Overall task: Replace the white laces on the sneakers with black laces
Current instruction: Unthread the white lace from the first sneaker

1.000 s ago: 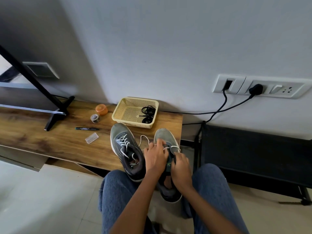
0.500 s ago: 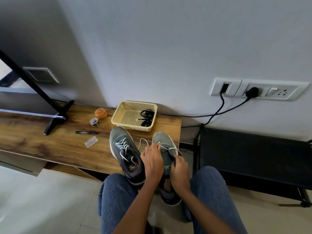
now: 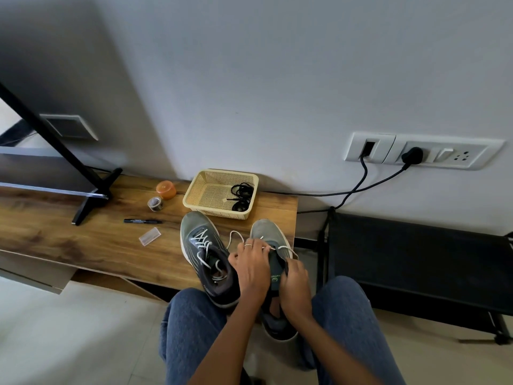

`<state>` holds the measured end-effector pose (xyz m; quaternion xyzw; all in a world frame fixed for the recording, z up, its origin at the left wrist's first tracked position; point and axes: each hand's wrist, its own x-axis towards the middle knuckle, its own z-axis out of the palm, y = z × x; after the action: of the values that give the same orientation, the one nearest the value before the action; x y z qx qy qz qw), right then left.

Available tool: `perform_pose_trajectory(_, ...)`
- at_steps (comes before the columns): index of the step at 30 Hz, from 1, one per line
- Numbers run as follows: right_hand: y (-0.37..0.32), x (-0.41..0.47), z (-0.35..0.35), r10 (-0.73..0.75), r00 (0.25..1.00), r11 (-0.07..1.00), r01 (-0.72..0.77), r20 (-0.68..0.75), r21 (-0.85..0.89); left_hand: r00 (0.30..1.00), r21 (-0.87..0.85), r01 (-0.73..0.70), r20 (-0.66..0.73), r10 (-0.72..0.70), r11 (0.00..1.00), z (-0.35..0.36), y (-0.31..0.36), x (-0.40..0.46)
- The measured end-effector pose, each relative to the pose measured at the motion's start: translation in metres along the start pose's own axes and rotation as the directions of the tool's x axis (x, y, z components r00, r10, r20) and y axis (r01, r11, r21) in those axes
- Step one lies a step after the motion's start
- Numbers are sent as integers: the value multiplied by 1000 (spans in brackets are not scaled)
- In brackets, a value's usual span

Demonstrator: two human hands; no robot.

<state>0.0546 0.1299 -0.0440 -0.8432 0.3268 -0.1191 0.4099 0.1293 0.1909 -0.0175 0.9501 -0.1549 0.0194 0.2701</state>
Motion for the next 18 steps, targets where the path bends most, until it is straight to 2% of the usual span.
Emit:
perform_pose_trajectory(4, 0, 1, 1, 3, 1000, 1000, -3, -13, -10, 987, -190, 119, -86, -137, 974, -4, 1, -3)
perform_pose_trajectory(8, 0, 1, 0, 4, 1000, 1000, -4, -12, -20, 971, -287, 118, -166, -170, 951, -8, 4, -3)
perform_pose_trajectory(11, 0, 1, 0, -1, 1000, 1000, 1, -10, -28, 989, -166, 22, -139, -45, 986, -6, 3, -3)
perform_pose_trajectory(13, 0, 0, 0, -15, 1000, 1000, 14, -11, -20, 989, 37, -116, -85, 119, 993, -1, -1, 1)
perform_pose_trajectory(15, 0, -2, 0, -34, 999, 999, 34, -16, -32, 966, 217, -251, -3, 258, 943, 5, -4, 4)
perform_pose_trajectory(18, 0, -2, 1, -50, 999, 997, 49, -5, -62, 960, 303, -273, 33, 277, 913, 9, -5, 6)
